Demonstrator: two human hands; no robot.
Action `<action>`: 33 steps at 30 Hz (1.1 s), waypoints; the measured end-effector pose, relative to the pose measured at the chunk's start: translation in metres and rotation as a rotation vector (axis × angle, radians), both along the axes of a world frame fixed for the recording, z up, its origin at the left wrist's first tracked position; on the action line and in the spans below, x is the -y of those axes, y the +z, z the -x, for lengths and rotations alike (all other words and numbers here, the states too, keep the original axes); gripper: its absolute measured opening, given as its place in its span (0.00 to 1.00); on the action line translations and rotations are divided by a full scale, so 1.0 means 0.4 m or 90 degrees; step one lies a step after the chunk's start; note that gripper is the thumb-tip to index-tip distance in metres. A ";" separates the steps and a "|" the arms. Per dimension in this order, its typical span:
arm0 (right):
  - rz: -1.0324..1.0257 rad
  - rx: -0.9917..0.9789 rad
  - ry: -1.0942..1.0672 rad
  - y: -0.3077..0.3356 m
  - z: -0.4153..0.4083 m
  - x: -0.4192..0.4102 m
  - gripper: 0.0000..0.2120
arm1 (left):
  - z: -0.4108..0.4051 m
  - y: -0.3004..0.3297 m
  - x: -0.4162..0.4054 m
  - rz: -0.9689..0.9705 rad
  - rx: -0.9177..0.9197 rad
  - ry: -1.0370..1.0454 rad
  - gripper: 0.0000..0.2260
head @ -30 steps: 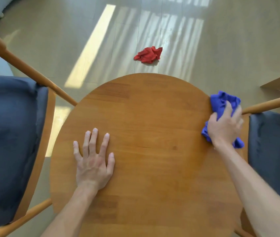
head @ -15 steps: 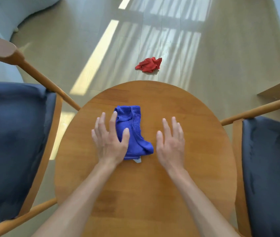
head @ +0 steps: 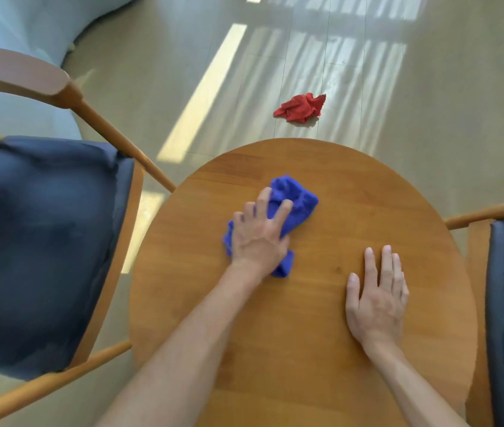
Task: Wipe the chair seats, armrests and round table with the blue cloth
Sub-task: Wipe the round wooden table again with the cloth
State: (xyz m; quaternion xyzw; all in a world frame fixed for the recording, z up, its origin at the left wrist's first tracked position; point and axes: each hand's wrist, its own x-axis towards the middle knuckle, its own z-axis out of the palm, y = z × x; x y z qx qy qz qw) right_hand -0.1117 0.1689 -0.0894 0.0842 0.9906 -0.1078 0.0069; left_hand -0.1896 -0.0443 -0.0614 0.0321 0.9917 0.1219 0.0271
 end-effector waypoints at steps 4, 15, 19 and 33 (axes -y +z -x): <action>-0.010 0.000 0.000 0.002 -0.003 0.007 0.28 | -0.054 -0.009 0.374 0.026 0.011 0.370 0.24; -0.017 -0.016 0.000 0.000 -0.006 0.011 0.29 | -0.211 0.010 0.058 -0.075 -0.082 0.209 0.24; 0.000 -0.030 0.004 0.004 -0.010 0.002 0.29 | -0.303 0.010 -0.145 -0.113 -0.039 -0.070 0.30; 0.021 0.022 0.018 0.020 -0.008 0.013 0.31 | -0.606 -0.001 0.004 -0.092 -0.062 0.167 0.33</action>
